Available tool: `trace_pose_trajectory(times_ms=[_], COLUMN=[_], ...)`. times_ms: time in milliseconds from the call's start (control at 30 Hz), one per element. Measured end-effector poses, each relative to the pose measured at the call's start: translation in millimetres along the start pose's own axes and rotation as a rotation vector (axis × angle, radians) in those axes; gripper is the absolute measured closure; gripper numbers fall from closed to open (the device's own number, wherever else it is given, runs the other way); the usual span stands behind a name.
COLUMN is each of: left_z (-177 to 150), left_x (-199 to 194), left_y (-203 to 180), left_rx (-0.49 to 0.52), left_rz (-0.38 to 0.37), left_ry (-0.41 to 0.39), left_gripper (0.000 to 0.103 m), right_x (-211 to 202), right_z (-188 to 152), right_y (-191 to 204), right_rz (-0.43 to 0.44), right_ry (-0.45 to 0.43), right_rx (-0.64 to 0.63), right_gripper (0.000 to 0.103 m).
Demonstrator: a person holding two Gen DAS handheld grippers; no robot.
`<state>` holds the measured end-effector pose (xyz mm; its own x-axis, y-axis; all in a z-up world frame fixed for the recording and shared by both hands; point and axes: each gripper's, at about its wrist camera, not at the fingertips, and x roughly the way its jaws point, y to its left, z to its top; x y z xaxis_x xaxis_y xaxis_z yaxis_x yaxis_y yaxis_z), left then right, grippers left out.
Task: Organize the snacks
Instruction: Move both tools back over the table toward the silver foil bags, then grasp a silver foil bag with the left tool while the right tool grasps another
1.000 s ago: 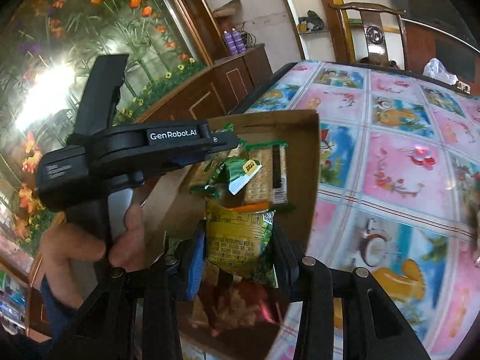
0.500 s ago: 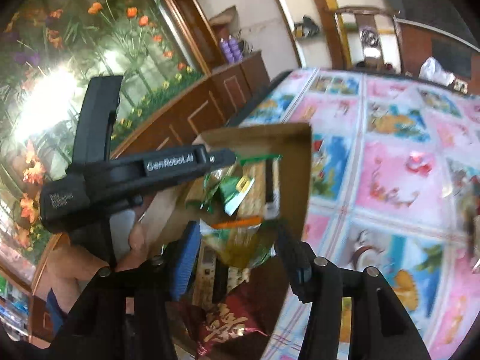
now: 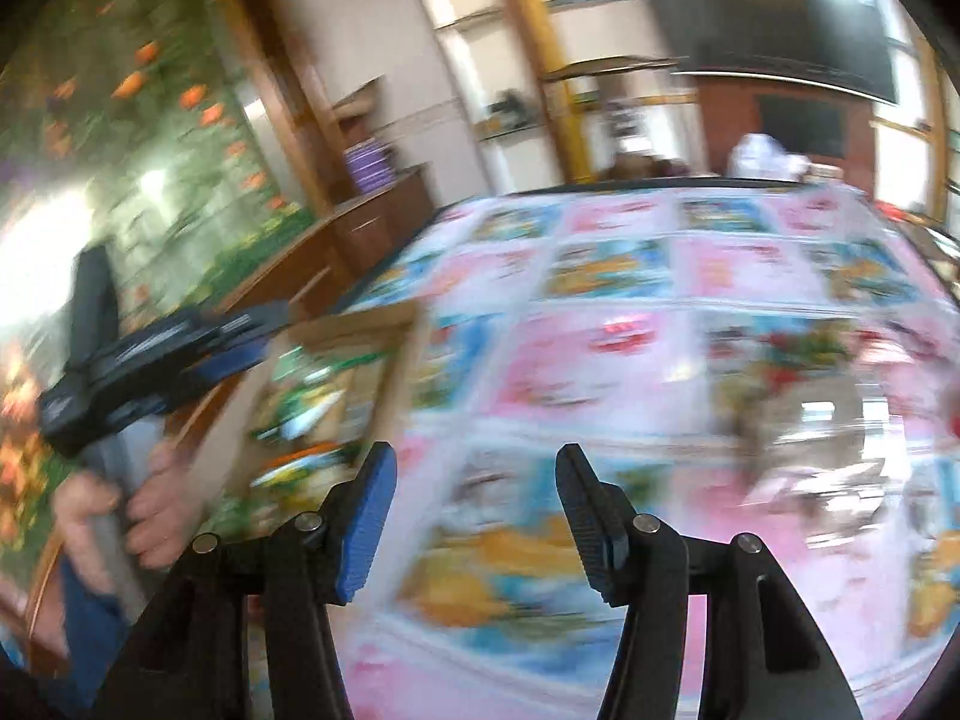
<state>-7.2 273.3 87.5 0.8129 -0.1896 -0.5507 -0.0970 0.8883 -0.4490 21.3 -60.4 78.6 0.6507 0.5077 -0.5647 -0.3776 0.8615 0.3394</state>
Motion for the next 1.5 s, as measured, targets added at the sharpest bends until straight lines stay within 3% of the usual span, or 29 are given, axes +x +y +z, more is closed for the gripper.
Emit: trace_pose_trajectory(times_ms=[167, 200, 300, 367, 400, 467, 567, 667, 733, 800, 933, 1033, 1167, 1300, 1400, 1500], left_z=[-6, -7, -10, -12, -13, -14, -18, -21, -26, -33, -57, -88, -128, -151, -158, -162], left_x=[-3, -3, -3, -2, -2, -1, -1, -4, -7, -11, -11, 5, 32, 51, 58, 66], left_y=[-22, -25, -33, -37, -38, -42, -52, -62, -76, -93, -131, -160, -186, -190, -191, -191], left_rx=[0.072, 0.08, 0.106, 0.118, 0.123, 0.138, 0.164, 0.163, 0.178, 0.215, 0.342, 0.492, 0.669, 0.73, 0.753, 0.73], left_rz=[-0.081, -0.09, -0.112, -0.125, -0.131, -0.139, -0.159, -0.201, -0.25, -0.286, -0.351, -0.319, -0.165, -0.134, -0.088, -0.058], left_ry=[-0.004, -0.003, 0.005, 0.014, 0.02, 0.027, 0.042, 0.062, 0.079, 0.098, 0.184, 0.294, 0.388, 0.464, 0.464, 0.478], left_gripper=[0.042, 0.042, 0.042, 0.041, 0.039, 0.037, 0.036, 0.032, 0.03, 0.022, 0.012, 0.008, 0.008, 0.008, 0.008, 0.008], right_x=[-4, 0, 15, 20, 19, 19, 7, -21, -36, -48, -52, -53, -48, -48, -36, -14], right_z=[33, 37, 37, 29, 22, 7, -14, -13, -8, -7, -17, -27, -34, -31, -18, -7], right_y=[-91, -108, -151, -152, -147, -132, -100, -108, -126, -142, -155, -157, -164, -166, -160, -151], right_rz=[-0.268, -0.299, -0.243, -0.229, -0.185, -0.015, 0.111, 0.049, -0.041, -0.139, -0.132, -0.138, -0.123, -0.129, -0.165, -0.219], right_ry=[-0.017, -0.008, 0.034, 0.057, 0.061, 0.12, 0.171, 0.088, 0.032, 0.008, 0.02, 0.028, 0.032, 0.033, 0.05, 0.096], right_rx=[0.1, 0.122, 0.266, 0.271, 0.282, 0.306, 0.23, 0.236, 0.269, 0.302, 0.372, 0.375, 0.38, 0.366, 0.309, 0.251], right_gripper=[0.045, 0.053, 0.062, 0.065, 0.065, 0.065, 0.065, 0.065, 0.062, 0.061, 0.056, 0.056, 0.054, 0.05, 0.039, 0.039])
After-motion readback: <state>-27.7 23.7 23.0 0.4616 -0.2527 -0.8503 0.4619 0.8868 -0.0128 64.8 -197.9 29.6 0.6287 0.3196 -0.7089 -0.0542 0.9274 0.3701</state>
